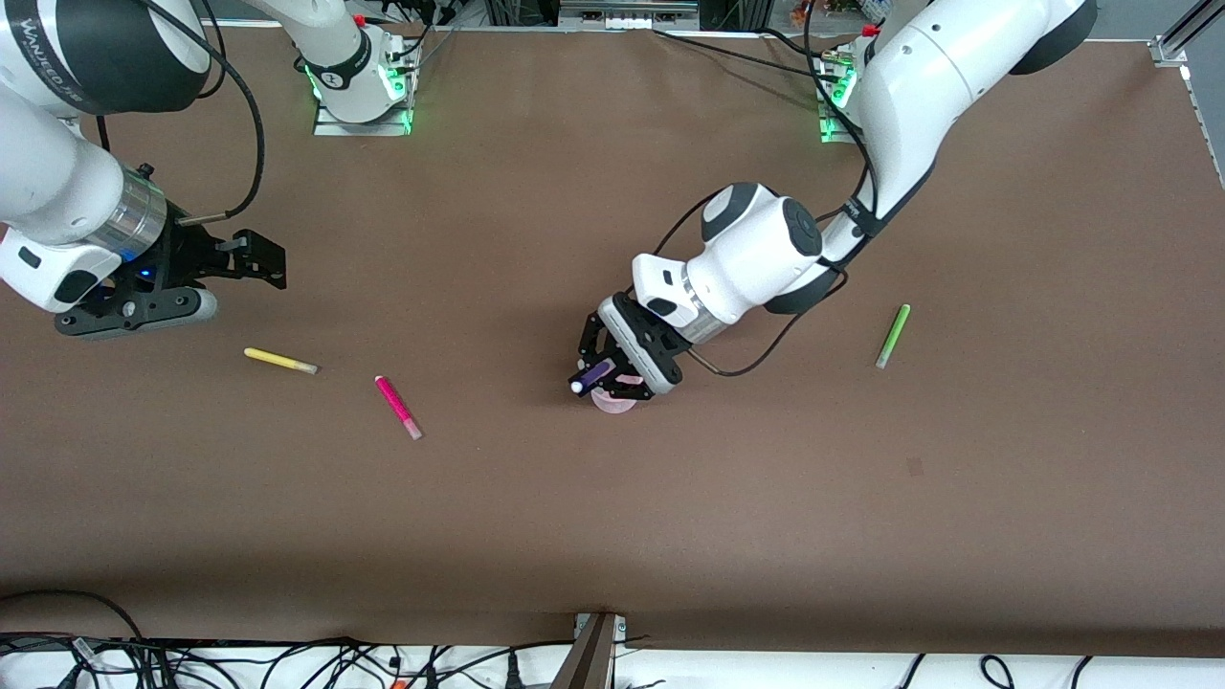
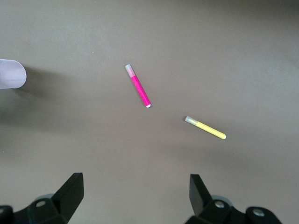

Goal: Organize pens into pink holder with both arms
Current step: 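Carry the purple marker with the left gripper over the pink holder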

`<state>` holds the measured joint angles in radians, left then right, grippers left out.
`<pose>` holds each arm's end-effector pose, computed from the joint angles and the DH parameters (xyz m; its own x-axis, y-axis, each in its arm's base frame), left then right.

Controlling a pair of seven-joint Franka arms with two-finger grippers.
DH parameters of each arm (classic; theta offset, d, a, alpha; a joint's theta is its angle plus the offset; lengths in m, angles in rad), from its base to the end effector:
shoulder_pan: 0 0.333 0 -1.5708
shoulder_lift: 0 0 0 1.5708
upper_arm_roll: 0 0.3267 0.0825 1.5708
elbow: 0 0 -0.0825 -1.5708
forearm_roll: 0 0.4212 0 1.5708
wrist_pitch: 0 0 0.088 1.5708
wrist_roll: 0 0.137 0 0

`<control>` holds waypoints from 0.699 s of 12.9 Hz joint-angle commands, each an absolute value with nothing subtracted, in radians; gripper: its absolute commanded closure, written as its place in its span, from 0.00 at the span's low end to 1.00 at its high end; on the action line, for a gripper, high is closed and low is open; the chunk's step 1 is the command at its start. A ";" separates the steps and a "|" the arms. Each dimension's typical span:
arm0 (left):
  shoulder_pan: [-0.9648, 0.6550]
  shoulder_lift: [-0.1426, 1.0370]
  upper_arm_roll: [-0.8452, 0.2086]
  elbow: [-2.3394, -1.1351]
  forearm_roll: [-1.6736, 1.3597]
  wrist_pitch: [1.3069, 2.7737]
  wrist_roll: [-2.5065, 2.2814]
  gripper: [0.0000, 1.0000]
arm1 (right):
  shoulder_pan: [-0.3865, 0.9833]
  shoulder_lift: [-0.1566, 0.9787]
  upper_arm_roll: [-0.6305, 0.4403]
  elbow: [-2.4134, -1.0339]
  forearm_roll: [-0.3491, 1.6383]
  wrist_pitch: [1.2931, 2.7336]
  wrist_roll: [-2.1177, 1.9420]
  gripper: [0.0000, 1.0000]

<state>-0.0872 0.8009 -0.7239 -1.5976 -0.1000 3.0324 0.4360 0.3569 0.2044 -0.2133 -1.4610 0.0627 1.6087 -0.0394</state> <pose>0.6390 -0.4848 0.3025 0.5533 -0.3791 0.7417 -0.7534 -0.6076 0.2515 0.6437 0.1134 0.5394 0.9821 0.1815 -0.0513 0.1806 -0.9833 -0.0215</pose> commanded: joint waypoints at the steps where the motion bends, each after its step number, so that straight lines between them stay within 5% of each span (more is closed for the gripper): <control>1: -0.086 0.841 -0.732 -1.623 -0.100 3.112 0.503 1.00 | 0.351 0.209 -0.212 -1.448 0.052 1.606 -0.035 0.00; 5: -0.077 0.839 -0.729 -1.657 -0.098 3.112 0.506 1.00 | 0.351 0.209 -0.213 -1.448 0.051 1.606 -0.032 0.00; 6: -0.074 0.841 -0.726 -1.667 -0.100 3.112 0.506 0.93 | 0.353 0.210 -0.212 -1.448 0.052 1.606 -0.029 0.00; 7: -0.066 0.841 -0.724 -1.675 -0.098 3.114 0.508 0.01 | 0.353 0.209 -0.213 -1.448 0.054 1.608 -0.028 0.00; 9: -0.052 0.827 -0.729 -1.695 -0.097 3.112 0.503 0.00 | 0.353 0.215 -0.212 -1.448 0.060 1.653 -0.037 0.00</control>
<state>-0.0755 0.8483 -0.7187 -1.6605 -0.0996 3.0992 0.4853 0.3555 0.2049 -0.2146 -1.4610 0.0627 1.6215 -0.0394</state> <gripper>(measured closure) 0.648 0.000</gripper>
